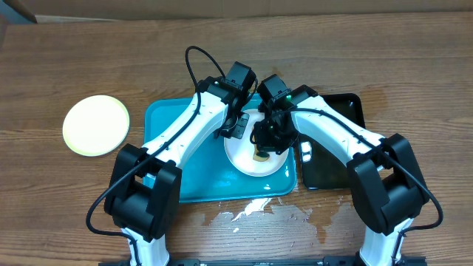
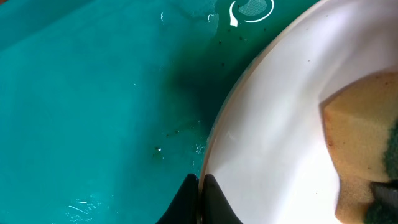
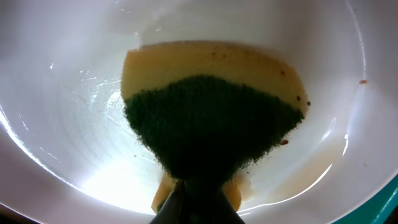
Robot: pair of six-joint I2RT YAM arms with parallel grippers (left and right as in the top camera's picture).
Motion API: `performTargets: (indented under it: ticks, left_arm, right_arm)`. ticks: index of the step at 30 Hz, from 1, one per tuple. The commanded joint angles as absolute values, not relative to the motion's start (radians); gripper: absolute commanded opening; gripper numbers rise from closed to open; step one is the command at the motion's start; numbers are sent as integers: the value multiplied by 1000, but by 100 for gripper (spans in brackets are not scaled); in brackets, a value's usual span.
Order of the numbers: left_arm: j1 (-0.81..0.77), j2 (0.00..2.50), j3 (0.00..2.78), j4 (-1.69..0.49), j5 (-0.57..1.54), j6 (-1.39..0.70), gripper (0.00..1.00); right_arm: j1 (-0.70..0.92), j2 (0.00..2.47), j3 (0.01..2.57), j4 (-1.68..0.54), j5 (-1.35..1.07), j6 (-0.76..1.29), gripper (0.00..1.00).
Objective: Clean dirty plates on tray and stack at the side
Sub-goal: 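Scrub the tilted white plate with the sponge held by the right gripper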
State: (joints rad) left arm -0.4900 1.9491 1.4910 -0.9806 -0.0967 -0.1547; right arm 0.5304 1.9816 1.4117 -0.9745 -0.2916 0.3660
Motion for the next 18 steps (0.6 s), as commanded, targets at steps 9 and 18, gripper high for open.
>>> performTargets:
  ticks: [9,18]
  left_arm:
    - [-482,1958,1487,-993,-93,-165,4]
    - [-482,1958,1487,-995,-93,-165,4]
  right_arm:
    - [481,1992,1408,-883,-296,368,50]
    - [502,2013,1406,-809,-295,368,50]
